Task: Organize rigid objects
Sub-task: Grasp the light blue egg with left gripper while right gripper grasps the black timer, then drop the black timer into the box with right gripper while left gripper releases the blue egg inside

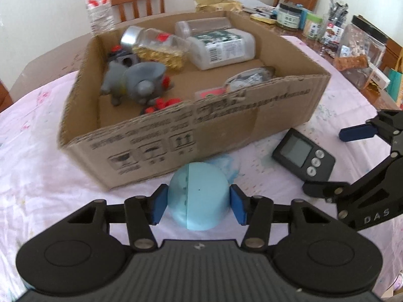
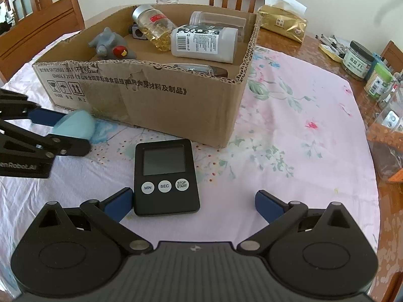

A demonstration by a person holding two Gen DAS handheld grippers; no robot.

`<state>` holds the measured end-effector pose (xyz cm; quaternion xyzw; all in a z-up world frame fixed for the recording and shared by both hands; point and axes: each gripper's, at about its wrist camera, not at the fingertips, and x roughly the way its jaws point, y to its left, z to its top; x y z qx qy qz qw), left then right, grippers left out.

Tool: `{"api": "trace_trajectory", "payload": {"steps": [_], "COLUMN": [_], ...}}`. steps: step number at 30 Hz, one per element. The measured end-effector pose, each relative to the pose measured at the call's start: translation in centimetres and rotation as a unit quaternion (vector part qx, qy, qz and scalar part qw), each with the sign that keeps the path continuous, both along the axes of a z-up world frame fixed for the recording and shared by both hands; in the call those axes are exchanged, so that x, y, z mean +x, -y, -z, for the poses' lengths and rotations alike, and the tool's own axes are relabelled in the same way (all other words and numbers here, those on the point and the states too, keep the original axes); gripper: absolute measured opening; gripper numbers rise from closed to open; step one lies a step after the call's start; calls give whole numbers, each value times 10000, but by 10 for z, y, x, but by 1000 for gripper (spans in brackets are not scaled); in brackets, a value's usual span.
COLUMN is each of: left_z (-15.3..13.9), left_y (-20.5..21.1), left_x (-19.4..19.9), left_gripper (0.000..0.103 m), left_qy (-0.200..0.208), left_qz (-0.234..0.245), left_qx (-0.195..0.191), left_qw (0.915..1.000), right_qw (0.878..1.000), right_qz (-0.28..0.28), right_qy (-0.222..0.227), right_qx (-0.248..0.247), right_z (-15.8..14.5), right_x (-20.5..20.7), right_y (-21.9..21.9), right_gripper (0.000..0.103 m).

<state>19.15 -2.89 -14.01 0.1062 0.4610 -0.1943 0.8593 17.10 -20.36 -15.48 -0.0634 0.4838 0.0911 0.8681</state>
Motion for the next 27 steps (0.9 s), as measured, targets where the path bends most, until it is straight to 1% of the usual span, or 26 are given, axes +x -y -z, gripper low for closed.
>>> {"api": "trace_trajectory", "payload": {"steps": [4,7,10,15,16,17,20,22,27], "left_z": [1,2,2,2,1,1,1,1,1], "left_y": [-21,-31,-32,-31,-31,-31,-31,-31,-30], "left_x": [-5,-7,-6,-6,-6,-6,-6,-5,-5], "left_gripper": [52,52,52,52,52,52,52,52,52], "left_qy": [-63,-70,-72,-43,-40,-37,-35,-35,-28], "left_qz": [-256,-373,-397,-415,-413,-408,-399,-395,-420], "left_qx": [-19,-26,-28,-50,-52,-57,-59,-50,-51], "left_qw": [9996,9993,9992,9991,9991,9991,9992,9992,9991], "right_qw": [10000,9998,9991,9984,9984,9984,9988,9991,9995], "right_qz": [10,-176,-418,-566,-567,-559,-484,-417,-308], "right_qy": [4,5,15,61,66,70,71,81,117], "right_qx": [7,21,27,53,55,49,37,29,20], "right_z": [0,0,0,-5,-6,-7,-11,-12,-11], "right_x": [-2,2,8,8,7,7,7,9,9], "right_y": [-7,-18,-30,-36,-36,-34,-30,-27,-23], "right_gripper": [103,103,102,90,85,82,68,62,61]}}
